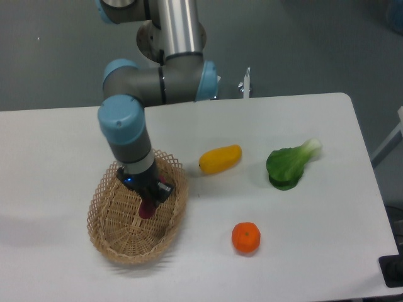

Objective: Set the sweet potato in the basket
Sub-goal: 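Carry the sweet potato over the wicker basket and lower it, then open the gripper to release the sweet potato into the basket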

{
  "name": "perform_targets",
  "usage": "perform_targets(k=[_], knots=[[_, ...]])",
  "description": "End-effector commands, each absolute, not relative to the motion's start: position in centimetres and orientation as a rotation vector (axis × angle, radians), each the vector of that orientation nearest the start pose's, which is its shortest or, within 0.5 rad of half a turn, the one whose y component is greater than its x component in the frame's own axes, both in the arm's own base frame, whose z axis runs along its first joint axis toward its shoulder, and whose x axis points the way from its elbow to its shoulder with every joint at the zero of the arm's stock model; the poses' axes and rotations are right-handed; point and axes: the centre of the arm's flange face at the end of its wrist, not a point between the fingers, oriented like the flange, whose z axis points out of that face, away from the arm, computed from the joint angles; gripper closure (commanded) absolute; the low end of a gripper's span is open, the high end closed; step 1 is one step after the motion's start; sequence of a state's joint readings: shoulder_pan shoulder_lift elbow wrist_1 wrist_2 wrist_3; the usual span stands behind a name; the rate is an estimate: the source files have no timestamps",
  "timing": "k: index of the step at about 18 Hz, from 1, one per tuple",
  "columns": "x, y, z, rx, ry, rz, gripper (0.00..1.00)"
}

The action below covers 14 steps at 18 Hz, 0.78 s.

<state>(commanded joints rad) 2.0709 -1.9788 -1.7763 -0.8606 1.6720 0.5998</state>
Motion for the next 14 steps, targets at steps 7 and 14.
perform_targets(k=[7,14], knots=[[-15.6,58.6,21.0,-3.161,0.238,0.232,0.80],[-15.3,58.8,22.3,-3.141,0.242,0.270,0.00]])
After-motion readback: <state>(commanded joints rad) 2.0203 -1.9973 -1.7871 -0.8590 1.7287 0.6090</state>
